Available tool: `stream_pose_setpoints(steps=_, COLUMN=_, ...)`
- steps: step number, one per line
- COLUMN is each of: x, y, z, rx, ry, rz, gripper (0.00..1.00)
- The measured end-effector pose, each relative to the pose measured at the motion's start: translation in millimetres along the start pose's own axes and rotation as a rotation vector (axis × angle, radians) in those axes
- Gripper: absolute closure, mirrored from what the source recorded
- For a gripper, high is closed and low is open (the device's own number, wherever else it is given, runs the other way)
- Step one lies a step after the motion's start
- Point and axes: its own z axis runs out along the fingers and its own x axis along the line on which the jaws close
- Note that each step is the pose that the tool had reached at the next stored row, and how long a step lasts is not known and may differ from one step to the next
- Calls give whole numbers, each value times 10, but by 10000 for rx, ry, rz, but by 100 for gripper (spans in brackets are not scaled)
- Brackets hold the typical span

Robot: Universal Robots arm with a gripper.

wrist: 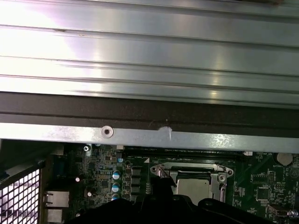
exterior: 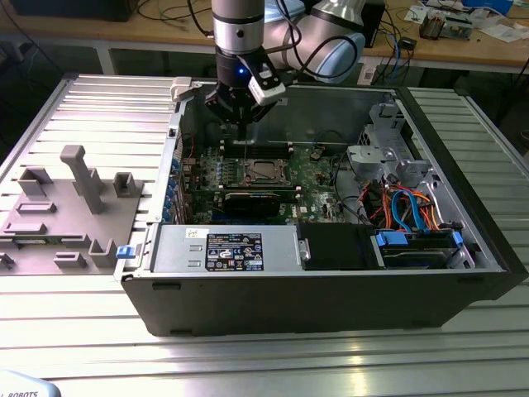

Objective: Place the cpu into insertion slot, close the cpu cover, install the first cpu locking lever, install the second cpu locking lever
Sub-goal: 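Install the first cpu locking lever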

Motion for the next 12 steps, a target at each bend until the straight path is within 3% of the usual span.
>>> stream_pose_setpoints(steps=12, x=-64, y=-4, z=12, rx=0, ry=0, rz=0, gripper=89)
